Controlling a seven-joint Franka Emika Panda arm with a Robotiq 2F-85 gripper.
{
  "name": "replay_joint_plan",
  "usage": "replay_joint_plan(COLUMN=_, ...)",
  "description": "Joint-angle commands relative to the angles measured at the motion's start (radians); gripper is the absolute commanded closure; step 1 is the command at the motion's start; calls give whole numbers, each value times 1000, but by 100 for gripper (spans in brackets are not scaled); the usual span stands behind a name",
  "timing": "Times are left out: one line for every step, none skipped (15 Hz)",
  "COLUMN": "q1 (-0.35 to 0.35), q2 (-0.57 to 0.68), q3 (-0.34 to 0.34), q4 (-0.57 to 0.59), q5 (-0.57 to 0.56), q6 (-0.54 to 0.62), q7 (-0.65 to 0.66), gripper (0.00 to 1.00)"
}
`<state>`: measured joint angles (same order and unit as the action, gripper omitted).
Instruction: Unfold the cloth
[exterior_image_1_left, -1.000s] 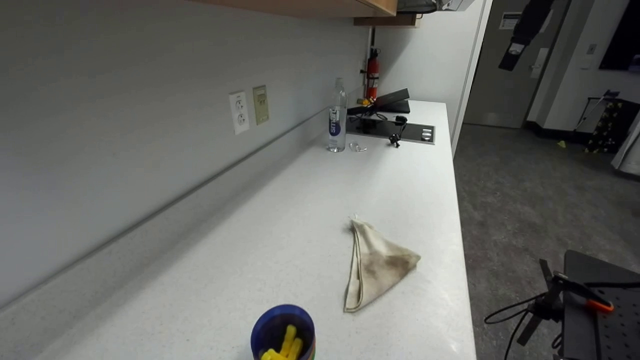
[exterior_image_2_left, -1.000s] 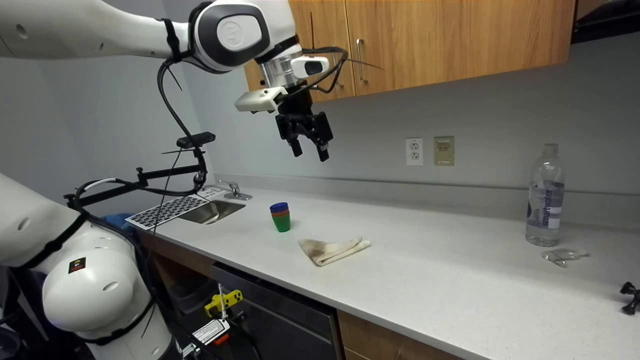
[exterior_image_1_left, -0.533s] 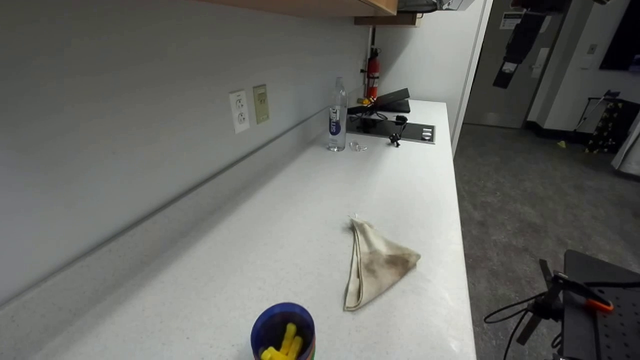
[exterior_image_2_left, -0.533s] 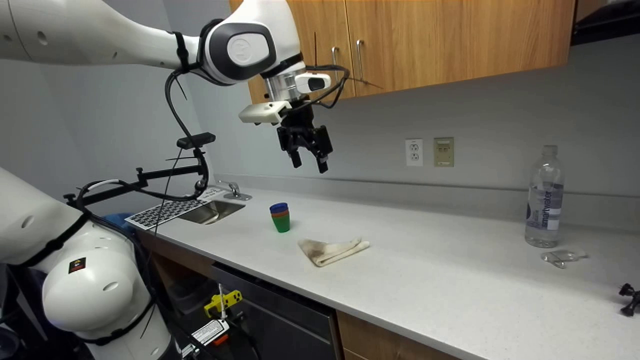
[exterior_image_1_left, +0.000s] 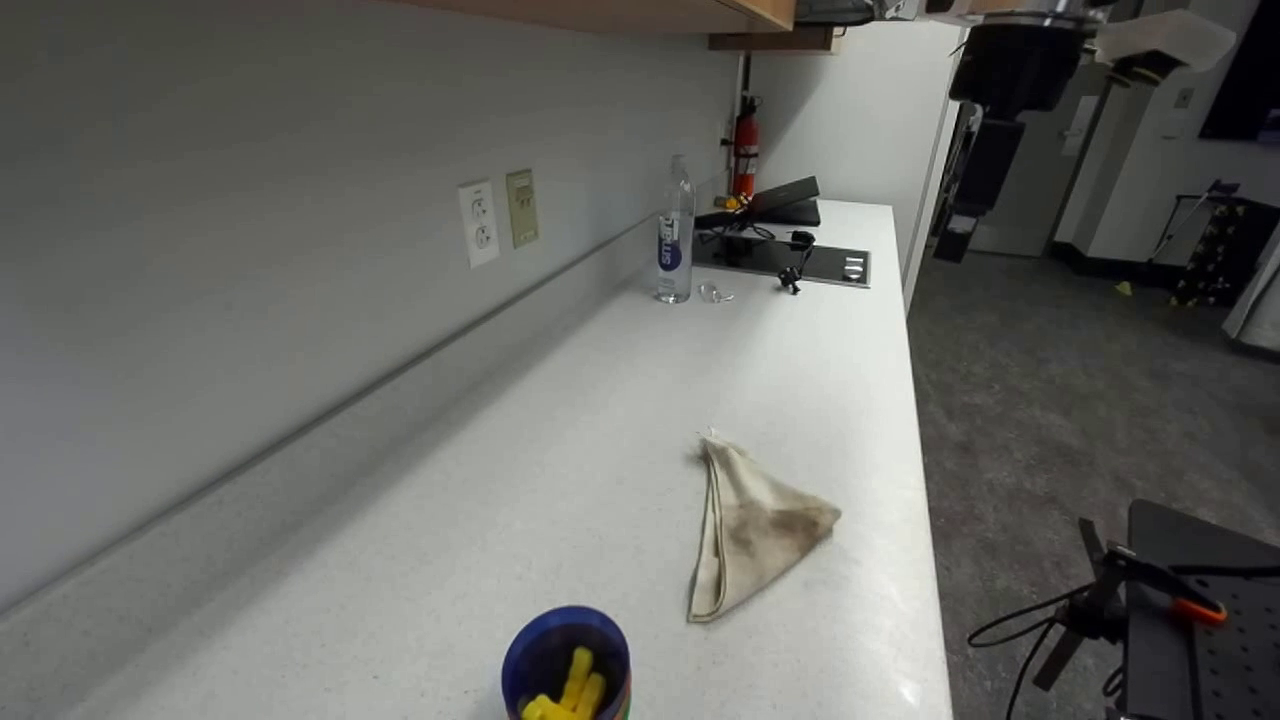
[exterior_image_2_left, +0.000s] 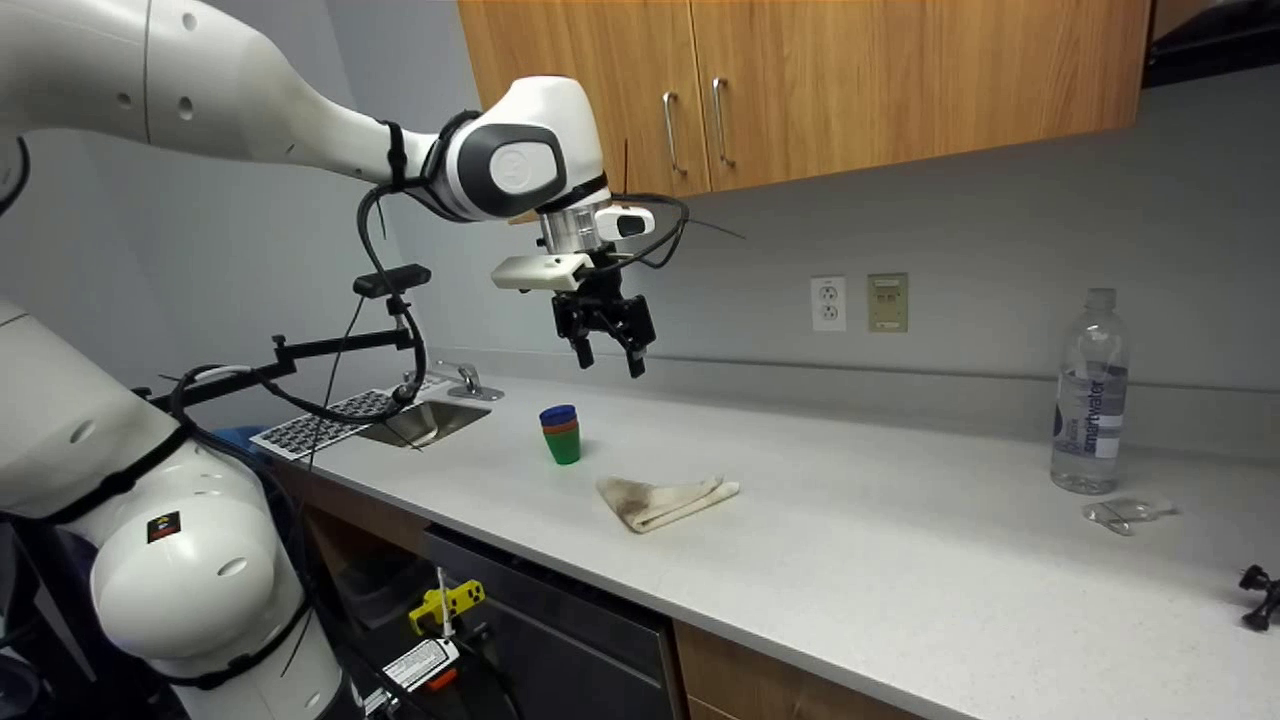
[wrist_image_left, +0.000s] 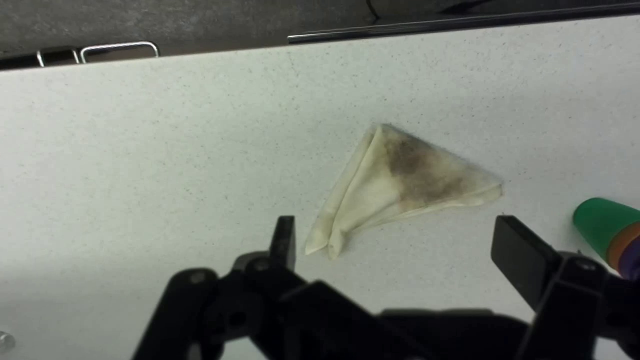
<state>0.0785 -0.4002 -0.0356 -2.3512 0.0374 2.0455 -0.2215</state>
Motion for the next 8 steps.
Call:
replay_joint_plan(q1=28, q2=76, q3=26, q4=25, q5=39, q6=31, q7=-19, gripper=0)
replay_joint_plan(q1=10, q2=36, q3=26, q4=3, q5=13, q6=16, q7=-2, gripper=0)
replay_joint_plan(q1=15, q2=52, q3=33, q4=4, q5=13, q6=20, q7=-2, gripper=0)
replay_joint_plan(q1=17, q2=63, q3=37, q4=6, q5=13, q6=23, q7=-2, gripper=0)
replay_joint_plan(q1=17, q2=70, q3=38, q4=9, q5=13, q6=23, q7=-2, gripper=0)
replay_joint_plan(q1=17, q2=73, q3=37, q4=11, q5=13, q6=23, q7=-2, gripper=0)
replay_joint_plan(q1=17, q2=73, q3=37, q4=14, q5=13, q6=23, q7=-2, gripper=0)
replay_joint_plan(q1=17, q2=73, q3=37, q4=16, q5=13, q6=23, q7=-2, gripper=0)
